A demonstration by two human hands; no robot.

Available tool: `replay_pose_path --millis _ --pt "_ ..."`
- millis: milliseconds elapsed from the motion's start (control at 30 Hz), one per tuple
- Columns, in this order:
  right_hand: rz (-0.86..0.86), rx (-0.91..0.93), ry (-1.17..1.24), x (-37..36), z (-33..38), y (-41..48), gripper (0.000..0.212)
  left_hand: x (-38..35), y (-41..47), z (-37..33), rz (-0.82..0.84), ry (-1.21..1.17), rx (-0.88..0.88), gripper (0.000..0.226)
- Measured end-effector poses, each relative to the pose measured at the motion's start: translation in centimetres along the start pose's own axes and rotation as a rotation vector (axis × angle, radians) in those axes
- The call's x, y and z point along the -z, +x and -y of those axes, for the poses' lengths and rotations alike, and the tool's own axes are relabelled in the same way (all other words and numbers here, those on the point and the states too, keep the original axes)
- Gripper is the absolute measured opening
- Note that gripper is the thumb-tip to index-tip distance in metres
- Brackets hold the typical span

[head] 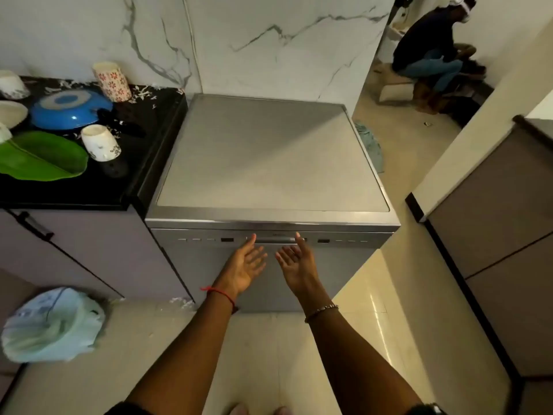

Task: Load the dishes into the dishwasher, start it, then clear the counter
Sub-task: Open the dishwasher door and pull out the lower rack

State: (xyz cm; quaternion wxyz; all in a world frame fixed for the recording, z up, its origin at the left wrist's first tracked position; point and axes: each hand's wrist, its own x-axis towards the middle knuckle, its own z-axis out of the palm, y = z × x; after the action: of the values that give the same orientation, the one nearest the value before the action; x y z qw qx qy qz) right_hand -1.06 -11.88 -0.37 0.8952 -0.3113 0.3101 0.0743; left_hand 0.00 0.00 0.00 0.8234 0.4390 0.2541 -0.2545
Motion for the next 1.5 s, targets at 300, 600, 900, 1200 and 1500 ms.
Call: replay_pose_path --millis 300,600,900,1200,1500 --pt "0.023 -0.028 0.034 -0.8 0.3 4.9 0.022 -1.5 3.7 -0.5 -0.088 -0.108 -0.089 0.046" --pt "0.048 0.087 -0.024 0.1 -0.3 7.4 0.061 -2.0 6.3 0.4 -0.125 -0.214 -0.17 0.03" --pt "0.033 0.174 -0.095 0.7 -0.4 7.9 0.048 -2.3 7.3 1.7 -0.126 -0.2 -0.26 0.044" --pt "-0.006 0.201 -0.111 0.6 -0.9 7.9 0.038 -2.5 7.4 2.0 -0.168 -0.079 -0.275 0.036" --pt "-0.224 0.204 0.012 0.9 -3.1 5.0 0.052 -1.9 5.3 4.7 -0.226 -0.128 -0.258 0.065"
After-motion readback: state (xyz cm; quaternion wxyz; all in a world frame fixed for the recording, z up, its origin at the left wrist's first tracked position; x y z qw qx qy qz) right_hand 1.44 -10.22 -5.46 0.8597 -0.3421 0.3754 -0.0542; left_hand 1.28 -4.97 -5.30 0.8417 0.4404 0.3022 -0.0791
